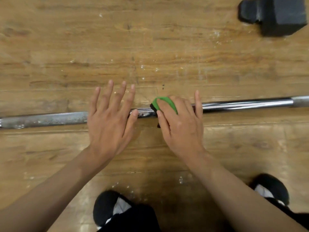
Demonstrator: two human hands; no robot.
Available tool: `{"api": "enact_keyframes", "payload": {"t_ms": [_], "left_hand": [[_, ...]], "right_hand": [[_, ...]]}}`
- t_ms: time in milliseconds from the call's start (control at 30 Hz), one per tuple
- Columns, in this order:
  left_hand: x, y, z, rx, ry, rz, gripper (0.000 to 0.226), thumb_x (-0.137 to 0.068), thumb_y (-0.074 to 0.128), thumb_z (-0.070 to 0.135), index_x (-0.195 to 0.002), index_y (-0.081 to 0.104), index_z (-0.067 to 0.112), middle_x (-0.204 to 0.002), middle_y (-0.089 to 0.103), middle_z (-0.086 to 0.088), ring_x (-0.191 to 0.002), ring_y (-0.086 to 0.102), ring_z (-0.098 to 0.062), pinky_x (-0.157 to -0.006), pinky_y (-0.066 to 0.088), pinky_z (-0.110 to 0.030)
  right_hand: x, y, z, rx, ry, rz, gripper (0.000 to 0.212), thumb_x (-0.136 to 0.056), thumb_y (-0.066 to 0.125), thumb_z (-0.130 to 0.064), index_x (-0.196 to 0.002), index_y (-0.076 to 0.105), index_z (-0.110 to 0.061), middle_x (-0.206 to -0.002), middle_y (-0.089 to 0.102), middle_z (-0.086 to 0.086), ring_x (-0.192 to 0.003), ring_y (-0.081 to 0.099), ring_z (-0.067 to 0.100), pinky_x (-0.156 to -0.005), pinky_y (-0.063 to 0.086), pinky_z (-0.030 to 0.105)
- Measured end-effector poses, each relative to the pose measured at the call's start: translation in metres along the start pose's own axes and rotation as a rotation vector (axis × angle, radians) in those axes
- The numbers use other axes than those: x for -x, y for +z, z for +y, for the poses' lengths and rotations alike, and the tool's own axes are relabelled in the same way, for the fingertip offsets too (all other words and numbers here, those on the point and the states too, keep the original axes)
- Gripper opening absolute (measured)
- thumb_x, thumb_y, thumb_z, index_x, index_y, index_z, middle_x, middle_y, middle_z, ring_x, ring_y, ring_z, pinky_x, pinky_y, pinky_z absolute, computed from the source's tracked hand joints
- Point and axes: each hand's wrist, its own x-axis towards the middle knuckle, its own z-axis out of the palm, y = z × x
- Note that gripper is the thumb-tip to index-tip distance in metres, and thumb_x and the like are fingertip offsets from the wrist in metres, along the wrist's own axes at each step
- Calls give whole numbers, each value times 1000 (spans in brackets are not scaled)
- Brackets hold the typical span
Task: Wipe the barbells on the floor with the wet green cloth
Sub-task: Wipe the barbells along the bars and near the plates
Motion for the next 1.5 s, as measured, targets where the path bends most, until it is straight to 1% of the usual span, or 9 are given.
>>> {"api": "enact_keyframes", "payload": {"t_ms": [267, 467, 600, 800, 967, 1067, 1233, 1333, 1500], "left_hand": [[24, 2, 16, -2, -50, 44, 53, -113, 25, 37, -158, 43, 16, -163, 43, -9, -158, 22, -32, -125, 11, -64], [40, 2, 18, -12, -22, 26, 53, -114, 23, 36, -160, 41, 15, -169, 30, -8, -159, 17, -34, -126, 7, -64], [43, 5, 19, -25, -35, 49, 53, -114, 26, 37, -159, 42, 16, -168, 31, -8, -159, 18, -35, -125, 7, -65], [40, 11, 21, -15, -68, 135, 51, -113, 31, 37, -156, 48, 17, -164, 41, -5, -157, 24, -34, -123, 12, -66], [27, 16, 17, -44, -64, 161, 50, -112, 32, 36, -155, 49, 16, -160, 47, -5, -157, 25, -33, -123, 15, -66], [17, 17, 11, -48, -62, 155, 50, -112, 32, 36, -153, 52, 15, -160, 47, -7, -157, 25, -33, -124, 14, -65], [-2, 19, 7, -54, -81, 178, 49, -111, 34, 37, -147, 59, 14, -156, 51, -9, -156, 29, -35, -126, 10, -61], [-16, 21, 6, -62, -101, 190, 50, -111, 33, 38, -144, 62, 15, -155, 53, -8, -155, 30, -35, -125, 13, -60], [-36, 20, 0, -89, -84, 176, 52, -112, 29, 40, -145, 61, 15, -157, 50, -10, -156, 29, -34, -125, 15, -60]], "right_hand": [[23, -22, 73, 149, 483, 183, 21, -102, 54, -20, -102, 73, -10, -105, 67, 13, -106, 61, 37, -122, 24, 59], [29, 6, -42, -84, 202, 54, 33, -109, 45, -29, -117, 75, -16, -118, 69, 7, -109, 63, 26, -127, 16, 52], [36, -10, -2, 3, 31, -22, 27, -105, 54, -30, -118, 74, -18, -114, 70, 6, -107, 65, 25, -127, 11, 58], [26, -24, 58, 144, 589, 175, 21, -99, 56, -23, -96, 74, -12, -92, 65, 10, -98, 60, 33, -123, 21, 62], [17, 5, -30, -48, 249, 78, 24, -104, 52, -28, -100, 74, -18, -100, 68, 0, -99, 60, 20, -126, 18, 57], [13, -1, -8, -3, 78, 32, 31, -108, 48, -34, -111, 74, -19, -105, 70, 2, -99, 63, 21, -127, 14, 57], [-1, -21, 92, 183, 339, 149, 27, -104, 51, -28, -103, 73, -13, -90, 67, 10, -90, 63, 35, -123, 21, 62], [-21, -9, 76, 153, 508, 212, 21, -97, 55, -23, -93, 73, -13, -83, 64, 11, -85, 60, 38, -121, 27, 60], [-38, 26, -30, -30, 187, 137, 23, -103, 54, -28, -96, 73, -17, -87, 64, 2, -85, 57, 25, -125, 24, 53]]}}
